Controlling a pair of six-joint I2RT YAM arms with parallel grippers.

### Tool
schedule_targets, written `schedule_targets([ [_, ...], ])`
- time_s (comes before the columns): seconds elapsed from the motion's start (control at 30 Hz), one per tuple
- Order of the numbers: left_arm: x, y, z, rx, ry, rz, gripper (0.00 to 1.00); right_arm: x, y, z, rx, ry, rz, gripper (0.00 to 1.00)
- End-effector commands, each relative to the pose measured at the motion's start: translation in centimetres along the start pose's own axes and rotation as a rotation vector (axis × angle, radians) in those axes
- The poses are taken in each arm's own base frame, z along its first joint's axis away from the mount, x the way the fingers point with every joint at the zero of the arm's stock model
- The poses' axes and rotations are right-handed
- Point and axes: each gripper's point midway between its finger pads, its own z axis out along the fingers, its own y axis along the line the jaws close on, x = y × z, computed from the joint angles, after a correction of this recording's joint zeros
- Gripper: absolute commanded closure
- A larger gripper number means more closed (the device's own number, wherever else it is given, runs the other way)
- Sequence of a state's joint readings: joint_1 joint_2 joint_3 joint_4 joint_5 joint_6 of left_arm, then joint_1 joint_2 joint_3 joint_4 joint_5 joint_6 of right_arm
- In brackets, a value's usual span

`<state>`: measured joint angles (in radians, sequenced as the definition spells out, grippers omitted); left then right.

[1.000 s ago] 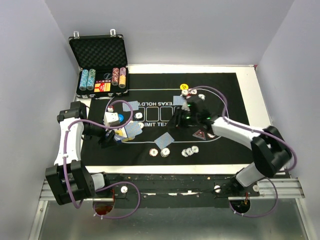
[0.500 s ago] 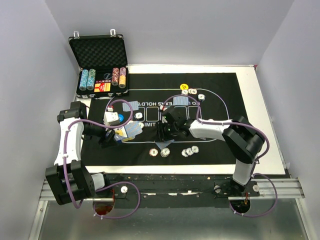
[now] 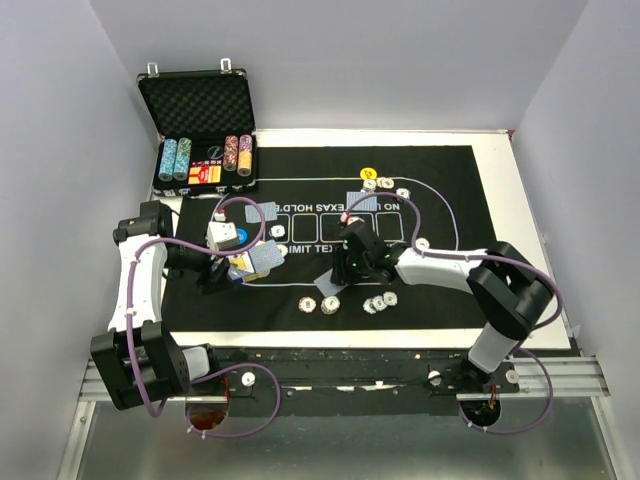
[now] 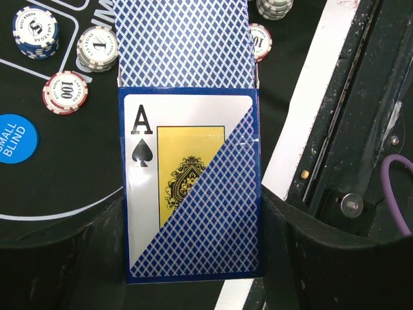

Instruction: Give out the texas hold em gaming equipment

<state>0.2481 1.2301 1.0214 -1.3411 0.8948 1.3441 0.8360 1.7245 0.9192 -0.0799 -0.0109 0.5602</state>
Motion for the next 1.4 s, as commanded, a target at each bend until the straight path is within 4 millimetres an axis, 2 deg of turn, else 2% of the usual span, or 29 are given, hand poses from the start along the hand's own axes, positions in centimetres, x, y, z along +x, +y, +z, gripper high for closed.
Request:
schedule_targets([
  [0.0,-1.2,-5.6,-0.7,0.16,-0.027,-0.188,0.88,2.7,-7.3,-1.9,0.269,0.061,0.004,0.51],
  [0.13,-1.2,-5.6,-0.7,0.161,-0.026,-0.19,0.88,-0.1,-8.1,-3.6,0.351,-0.007,-0.033,0.51],
  [0.27,-1.4,-5.4,-0.9,0.155,-0.03,-0.19,0.88,-3.9,-5.4,-4.2,0.285,-0.087,-0.087,0.51],
  [0.37,-1.4,-5.4,-0.9,0.153,-0.029,-0.19,0.88,-5.6,-2.6,-3.3,0.21,-0.115,-0.134,0.51],
  [0.5,-1.3,-5.5,-0.8,0.156,-0.028,-0.192,0.88,-5.1,1.6,-1.3,0.104,-0.117,-0.278,0.5],
  [0.67,-1.6,-5.5,-0.9,0.15,-0.034,-0.189,0.88,-4.0,3.4,0.7,0.004,-0.101,-0.398,0.49],
  [1.1,-1.9,-5.5,-1.1,0.14,-0.04,-0.196,0.88,-1.6,3.3,3.0,-0.068,-0.059,-0.55,0.49],
  [1.17,-2.0,-5.5,-1.2,0.137,-0.039,-0.194,0.88,-1.2,3.0,3.2,-0.053,-0.05,-0.555,0.48],
  [1.37,-2.1,-5.5,-1.2,0.134,-0.04,-0.195,0.88,1.2,0.5,3.4,0.079,0.032,-0.572,0.48],
])
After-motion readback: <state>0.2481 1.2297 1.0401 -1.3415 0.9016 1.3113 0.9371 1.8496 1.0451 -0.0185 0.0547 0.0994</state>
